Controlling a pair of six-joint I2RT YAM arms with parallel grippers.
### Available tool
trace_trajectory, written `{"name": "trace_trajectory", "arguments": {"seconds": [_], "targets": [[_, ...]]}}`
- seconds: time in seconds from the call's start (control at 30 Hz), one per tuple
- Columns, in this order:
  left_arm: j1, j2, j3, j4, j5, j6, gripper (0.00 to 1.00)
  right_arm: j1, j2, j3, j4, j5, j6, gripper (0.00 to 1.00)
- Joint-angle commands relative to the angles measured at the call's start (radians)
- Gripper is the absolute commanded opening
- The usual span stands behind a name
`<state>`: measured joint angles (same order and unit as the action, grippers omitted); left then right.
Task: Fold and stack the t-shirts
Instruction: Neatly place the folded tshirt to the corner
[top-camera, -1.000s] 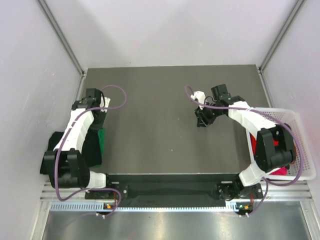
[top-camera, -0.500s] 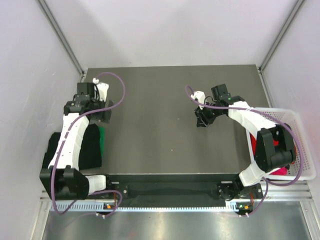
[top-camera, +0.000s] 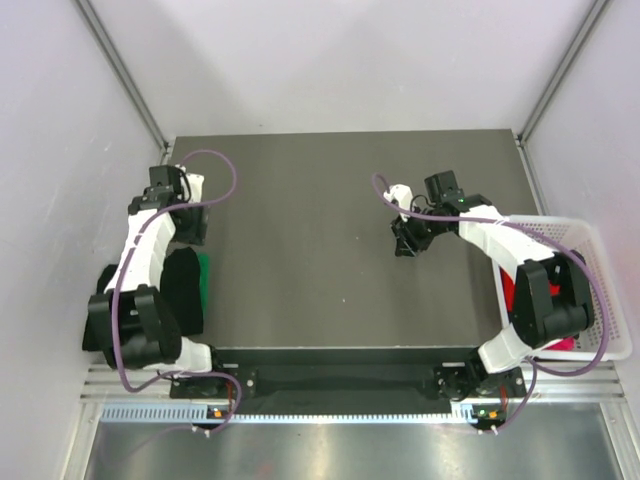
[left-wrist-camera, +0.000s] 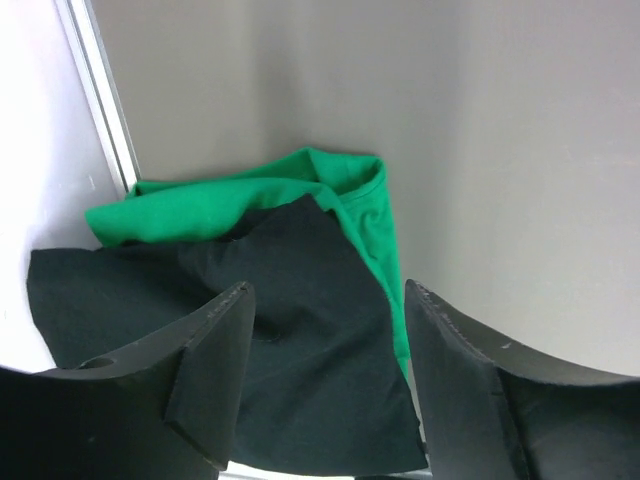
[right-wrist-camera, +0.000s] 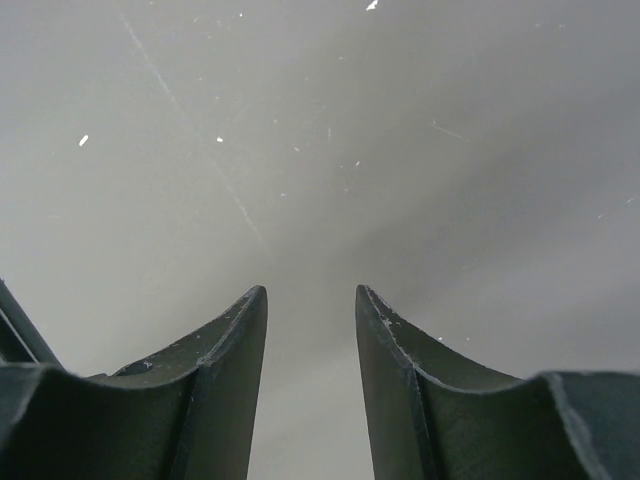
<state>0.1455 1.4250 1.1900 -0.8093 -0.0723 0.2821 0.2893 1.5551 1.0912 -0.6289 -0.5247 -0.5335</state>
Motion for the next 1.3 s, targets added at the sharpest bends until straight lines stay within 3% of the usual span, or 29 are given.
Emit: {"name": "trace_trajectory", "arguments": {"seconds": [0.0, 0.37, 0.63, 1.1, 1.27], "targets": [[0.028, 0.035, 0.088, -0.033, 0.04, -0.017, 0.63, -0.01, -0.056, 0.009, 0.023, -0.032, -0.028, 0.42], [0.026, 0.224, 0.24, -0.238, -0.017, -0.032, 0.53, -0.01, -0.018, 0.082, -0.046, -0.19, -0.051, 0.42], [0.026, 0.195, 0.194, -0.269, -0.092, -0.044, 0.52, -0.01, 0.031, 0.111, -0.094, -0.297, -0.089, 0.42], [0.009, 0.328, 0.155, -0.203, -0.129, -0.049, 0.52, -0.01, 0.022, 0.079, -0.109, -0.336, -0.128, 0.43], [-0.003, 0.359, 0.168, -0.195, -0.121, -0.063, 0.4, -0.01, 0.033, 0.073, -0.112, -0.342, -0.132, 0.43]]}}
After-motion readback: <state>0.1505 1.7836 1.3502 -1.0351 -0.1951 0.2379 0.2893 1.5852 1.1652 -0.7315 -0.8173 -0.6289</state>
